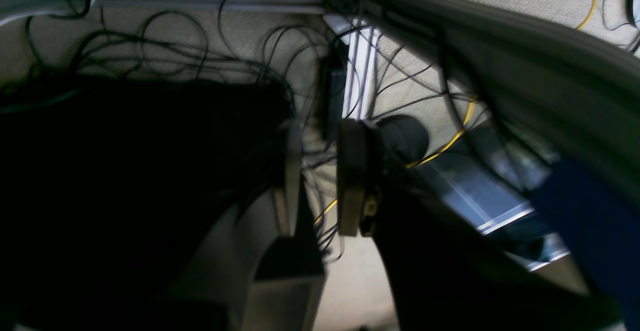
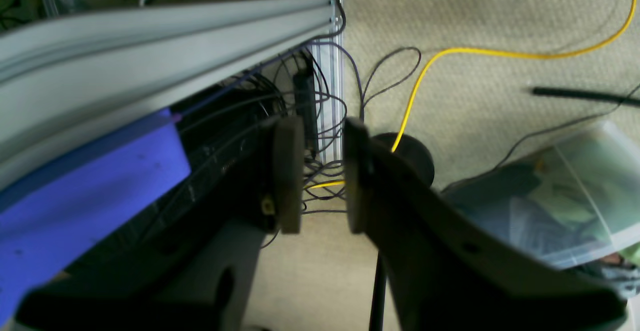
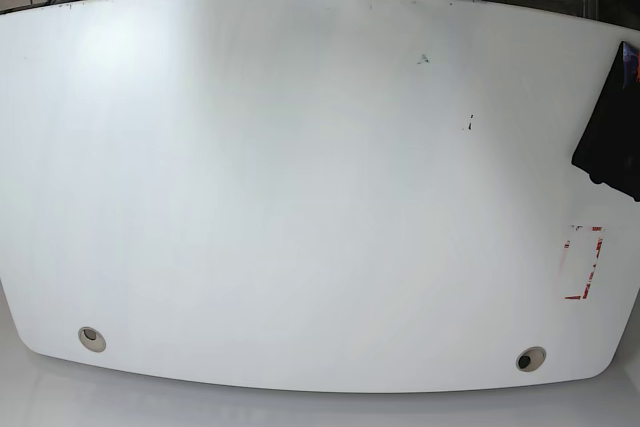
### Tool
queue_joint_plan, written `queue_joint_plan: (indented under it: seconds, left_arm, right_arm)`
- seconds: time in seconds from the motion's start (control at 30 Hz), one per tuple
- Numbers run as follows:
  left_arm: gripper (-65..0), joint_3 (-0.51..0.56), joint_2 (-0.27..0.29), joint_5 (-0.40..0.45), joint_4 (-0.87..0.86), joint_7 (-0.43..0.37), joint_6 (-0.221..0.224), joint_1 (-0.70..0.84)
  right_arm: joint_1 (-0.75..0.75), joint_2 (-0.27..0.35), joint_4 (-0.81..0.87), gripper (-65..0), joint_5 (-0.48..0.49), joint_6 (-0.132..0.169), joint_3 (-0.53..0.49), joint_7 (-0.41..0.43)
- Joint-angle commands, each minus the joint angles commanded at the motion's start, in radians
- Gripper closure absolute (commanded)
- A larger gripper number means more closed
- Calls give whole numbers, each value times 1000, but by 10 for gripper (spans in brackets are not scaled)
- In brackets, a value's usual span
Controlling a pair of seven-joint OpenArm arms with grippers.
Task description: Layout the t-shirt on the table in an organized manner, then fold the t-shirt properly
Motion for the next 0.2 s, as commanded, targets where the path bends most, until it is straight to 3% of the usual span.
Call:
queue_joint_plan:
  seconds: [0.2]
  left_arm:
    - [-115, 0, 6, 2, 0, 25, 0, -2]
  right_arm:
    - [5, -6, -2, -135, 2, 0, 0, 0]
